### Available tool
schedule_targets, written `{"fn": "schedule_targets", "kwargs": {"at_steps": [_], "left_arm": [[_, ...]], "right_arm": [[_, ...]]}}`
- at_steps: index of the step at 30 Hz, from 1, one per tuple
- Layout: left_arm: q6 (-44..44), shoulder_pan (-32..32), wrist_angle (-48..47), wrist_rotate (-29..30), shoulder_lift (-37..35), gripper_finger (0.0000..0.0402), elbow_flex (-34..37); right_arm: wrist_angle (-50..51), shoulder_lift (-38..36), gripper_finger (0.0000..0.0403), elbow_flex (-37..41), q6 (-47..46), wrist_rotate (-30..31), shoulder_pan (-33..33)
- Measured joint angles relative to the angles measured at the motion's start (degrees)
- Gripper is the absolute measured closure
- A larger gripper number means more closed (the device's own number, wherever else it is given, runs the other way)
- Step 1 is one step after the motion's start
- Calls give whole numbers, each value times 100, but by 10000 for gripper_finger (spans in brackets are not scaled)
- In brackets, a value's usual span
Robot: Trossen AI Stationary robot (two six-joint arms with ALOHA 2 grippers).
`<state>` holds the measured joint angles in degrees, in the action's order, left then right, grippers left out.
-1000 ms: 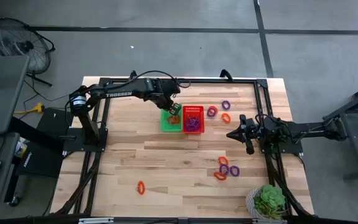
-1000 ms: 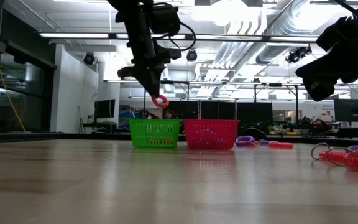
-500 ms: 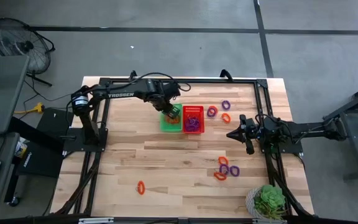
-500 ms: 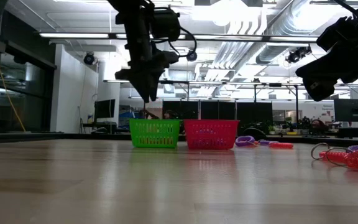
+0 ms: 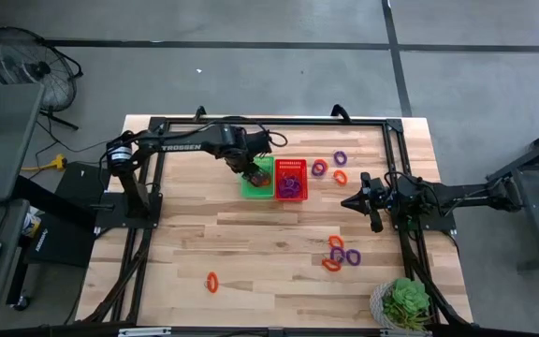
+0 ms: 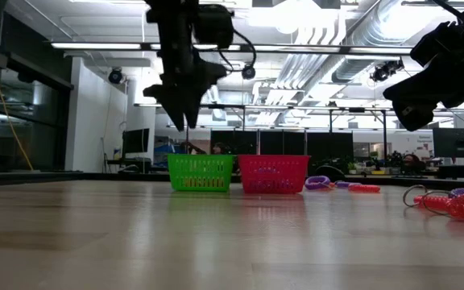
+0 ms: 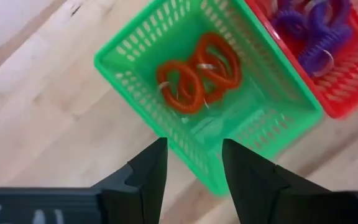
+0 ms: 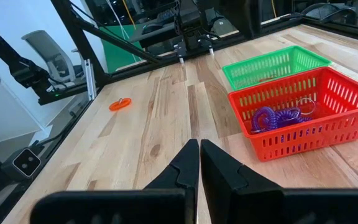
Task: Sort spring keychains
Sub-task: Put the orange spring keychain into the green bin
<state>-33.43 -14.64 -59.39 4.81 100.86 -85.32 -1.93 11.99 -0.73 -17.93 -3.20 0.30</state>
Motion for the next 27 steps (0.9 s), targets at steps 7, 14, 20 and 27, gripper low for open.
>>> {"fn": "schedule_targets", "kwargs": {"at_steps": [7,14,20,27], "left_arm": [[-148,437,-466,13,-97,253,-3],[-887,885,-638,110,-513,253,484],[-2478,1523,-94,-131,-1483,253,2094],[-5230,3032,476,-434,-2174,253,3104]], "right_arm": [[0,0,391,0,0,0,2],[-2,0,391,0,0,0,2],[0,0,391,0,0,0,2],[0,-2,391,0,0,0,0]]}}
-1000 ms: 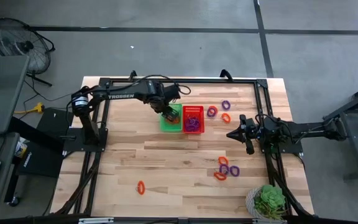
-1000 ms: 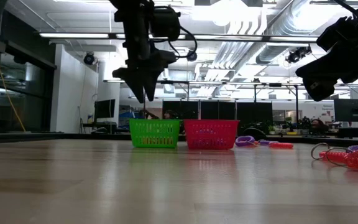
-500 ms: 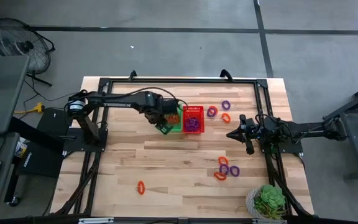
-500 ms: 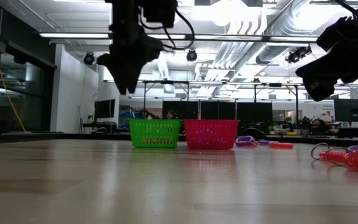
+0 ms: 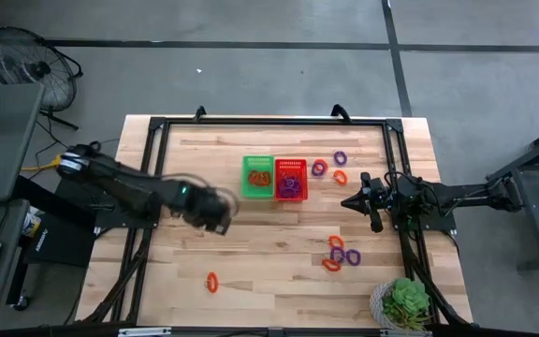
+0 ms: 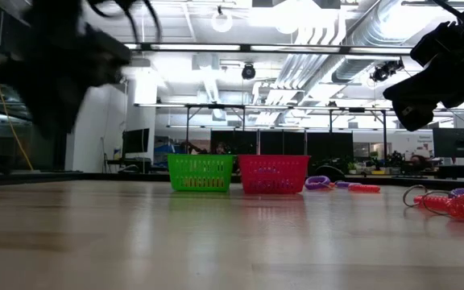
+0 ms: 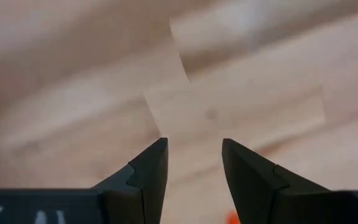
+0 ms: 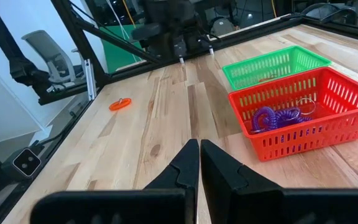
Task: Sort spring keychains
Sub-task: Put the orange spring keychain into the green bin
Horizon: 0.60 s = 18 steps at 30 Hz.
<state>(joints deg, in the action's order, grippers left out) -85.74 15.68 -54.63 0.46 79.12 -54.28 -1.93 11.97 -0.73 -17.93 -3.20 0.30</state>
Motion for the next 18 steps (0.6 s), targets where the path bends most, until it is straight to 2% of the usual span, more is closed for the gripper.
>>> {"fn": "schedule_targets", "kwargs": {"at_steps": [5,11,18], "left_arm": [[-1461,1122,315,169,108,253,9],[-3030,2092,848,337,567,253,9],[-4073,2570,1675,323,1184,253,11]], "right_arm": [[-2,1,391,0,0,-1,2],[0,0,391,0,0,0,0],[-1,0,391,0,0,-1,2]]}}
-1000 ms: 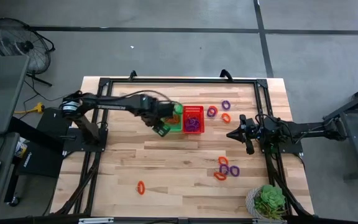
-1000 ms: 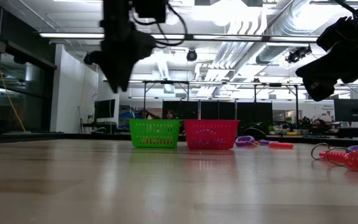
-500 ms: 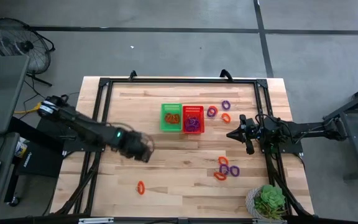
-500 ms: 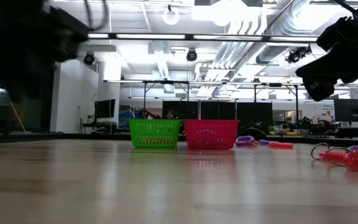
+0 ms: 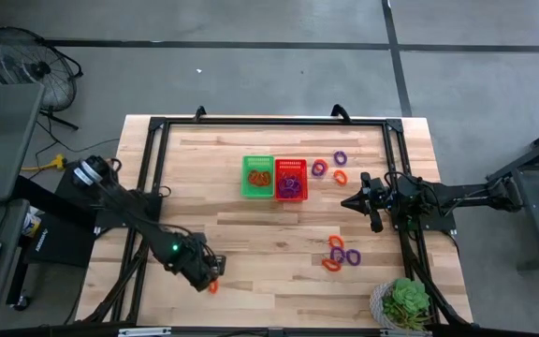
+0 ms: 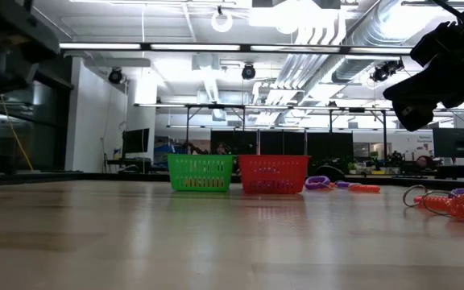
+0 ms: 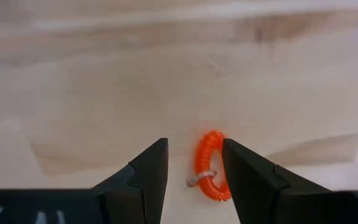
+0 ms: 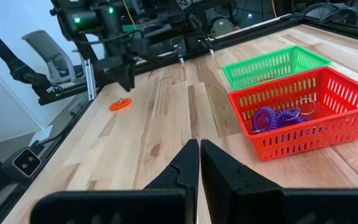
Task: Sort spring keychains
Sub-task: Put the orange spring keychain into the green bin
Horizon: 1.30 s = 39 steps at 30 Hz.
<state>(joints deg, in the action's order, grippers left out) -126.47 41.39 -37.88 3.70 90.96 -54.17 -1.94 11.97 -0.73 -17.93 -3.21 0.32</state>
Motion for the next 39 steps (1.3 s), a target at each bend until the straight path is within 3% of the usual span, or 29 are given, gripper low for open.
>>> {"fn": "schedule_targets", "kwargs": {"at_steps": [5,17,28,39], "left_arm": [[-81,-4,516,-167,374,253,-18],[-94,-11,512,-795,780,253,-215],[-88,-13,483,-917,821,255,-219],[17,-13,414,-950,826,343,-208]], "right_arm": [[1,2,391,0,0,1,0],[1,2,391,0,0,1,0],[1,0,391,0,0,1,0],[1,0,391,0,0,1,-2]]}}
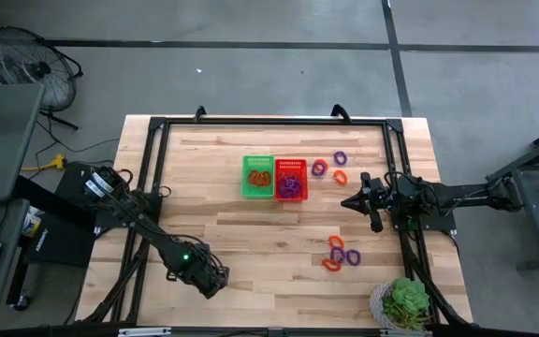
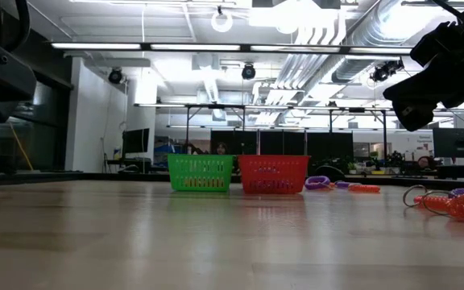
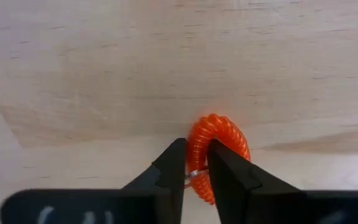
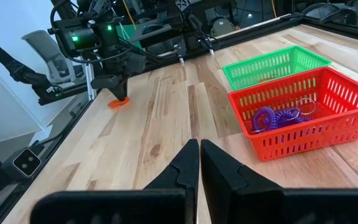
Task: Sort spring keychains
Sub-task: Put the orange spring keychain into the green bin
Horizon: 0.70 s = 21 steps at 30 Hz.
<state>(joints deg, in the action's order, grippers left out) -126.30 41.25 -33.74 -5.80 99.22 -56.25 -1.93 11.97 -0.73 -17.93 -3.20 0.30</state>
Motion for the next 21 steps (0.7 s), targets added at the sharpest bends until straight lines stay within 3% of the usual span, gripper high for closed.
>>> {"fn": "schedule_targets", "kwargs": {"at_steps": [5,11,17,21], "left_arm": [[2,1,16,27,0,378,2],[28,7,41,244,-31,382,6],[347,-198,32,1066,-221,382,24],[1020,-534,-3,1360,-468,382,24]], "right_arm": [[-1,0,391,0,0,0,2],[0,0,391,0,0,0,0],[0,0,391,0,0,0,0],[0,0,391,0,0,0,0]]}}
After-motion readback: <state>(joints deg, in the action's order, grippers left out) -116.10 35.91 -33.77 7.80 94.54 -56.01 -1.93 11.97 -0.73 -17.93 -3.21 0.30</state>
